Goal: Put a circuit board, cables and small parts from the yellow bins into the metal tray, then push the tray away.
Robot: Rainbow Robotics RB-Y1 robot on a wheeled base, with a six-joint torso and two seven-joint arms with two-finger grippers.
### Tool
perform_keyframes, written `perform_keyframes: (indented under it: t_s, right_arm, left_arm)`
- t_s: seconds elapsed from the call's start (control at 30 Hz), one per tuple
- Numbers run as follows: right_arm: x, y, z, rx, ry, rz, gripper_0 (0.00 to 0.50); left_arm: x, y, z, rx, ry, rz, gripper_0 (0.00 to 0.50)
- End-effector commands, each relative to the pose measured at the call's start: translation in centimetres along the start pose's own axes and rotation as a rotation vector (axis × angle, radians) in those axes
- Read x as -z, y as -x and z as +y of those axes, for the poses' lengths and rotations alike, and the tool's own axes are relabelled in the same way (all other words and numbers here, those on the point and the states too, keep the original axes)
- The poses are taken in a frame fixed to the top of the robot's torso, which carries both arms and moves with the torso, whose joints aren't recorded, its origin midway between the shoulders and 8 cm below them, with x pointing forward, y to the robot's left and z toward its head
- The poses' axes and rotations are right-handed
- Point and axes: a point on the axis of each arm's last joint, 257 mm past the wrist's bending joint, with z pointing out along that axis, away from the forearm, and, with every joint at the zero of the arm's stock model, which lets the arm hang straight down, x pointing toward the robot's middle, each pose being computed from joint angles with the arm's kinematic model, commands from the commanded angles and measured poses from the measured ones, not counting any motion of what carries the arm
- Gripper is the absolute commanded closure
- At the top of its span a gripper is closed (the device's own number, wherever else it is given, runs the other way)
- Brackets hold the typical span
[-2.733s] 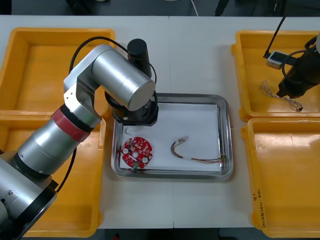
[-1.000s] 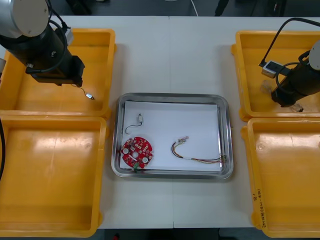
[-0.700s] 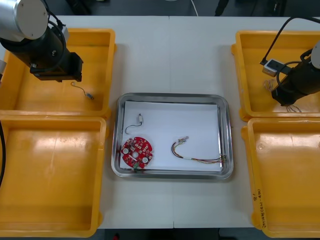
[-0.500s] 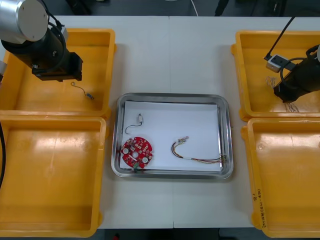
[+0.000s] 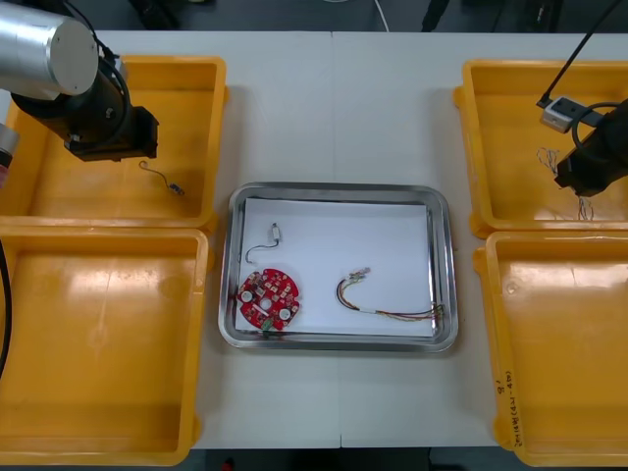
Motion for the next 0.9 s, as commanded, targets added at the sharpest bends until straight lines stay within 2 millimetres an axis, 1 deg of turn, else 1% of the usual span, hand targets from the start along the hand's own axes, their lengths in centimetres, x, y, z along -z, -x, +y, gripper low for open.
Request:
perform_keyframes:
  t_s: [0.03, 0.33, 0.47, 0.63, 0.67, 0.73, 0.77, 0.8, 0.83, 0.87, 0.9]
  right_arm:
    - [3.4, 2.8, -0.5, 0.036, -0.027, -0.049, 0.5]
    - [6.7, 2.4, 0.2, 0.013, 0.0, -0.026, 0.5]
    - [8.7, 2.3, 1.2, -0.022, 0.0, 0.008, 0.5]
    - [10.4, 2.3, 2.2, -0.042, -0.005, 0.038, 0.5]
    - [11.1, 2.2, 2.6, -0.05, -0.008, 0.049, 0.5]
    - [11.7, 2.4, 3.0, -0.055, -0.013, 0.055, 0.5]
    - [11.9, 2.5, 3.0, -0.057, -0.018, 0.05, 0.5]
    - [12.2, 3.0, 3.1, -0.054, -0.03, 0.039, 0.5]
    - [12.5, 3.3, 3.2, -0.056, -0.035, 0.03, 0.5]
    - [12.6, 3.5, 3.3, -0.056, -0.037, 0.025, 0.5]
    - [12.9, 3.9, 3.4, -0.055, -0.042, 0.015, 0.5]
  left_arm:
    - [1.0, 2.2, -1.6, -0.124, -0.003, -0.049, 0.0]
    - [0.2, 1.4, -2.4, -0.153, -0.001, -0.029, 0.0]
    - [-0.2, 0.7, -2.7, -0.165, 0.0, -0.015, 0.0]
    - [-0.5, 0.3, -2.7, -0.17, 0.0, -0.005, 0.0]
    - [-0.7, -0.1, -2.7, -0.171, -0.003, 0.003, 0.0]
    - [-1.0, -0.4, -2.7, -0.171, -0.005, 0.008, 0.002]
    - [-1.0, -0.4, -2.6, -0.171, -0.004, 0.008, 0.037]
    - [-1.1, -0.5, -2.6, -0.17, -0.007, 0.01, 0.165]
    - [-1.0, -0.4, -2.7, -0.172, -0.008, 0.009, 0.375]
    - [-1.0, -0.4, -2.7, -0.173, -0.009, 0.008, 0.486]
    - [-1.0, -0.5, -2.7, -0.174, -0.008, 0.01, 0.5]
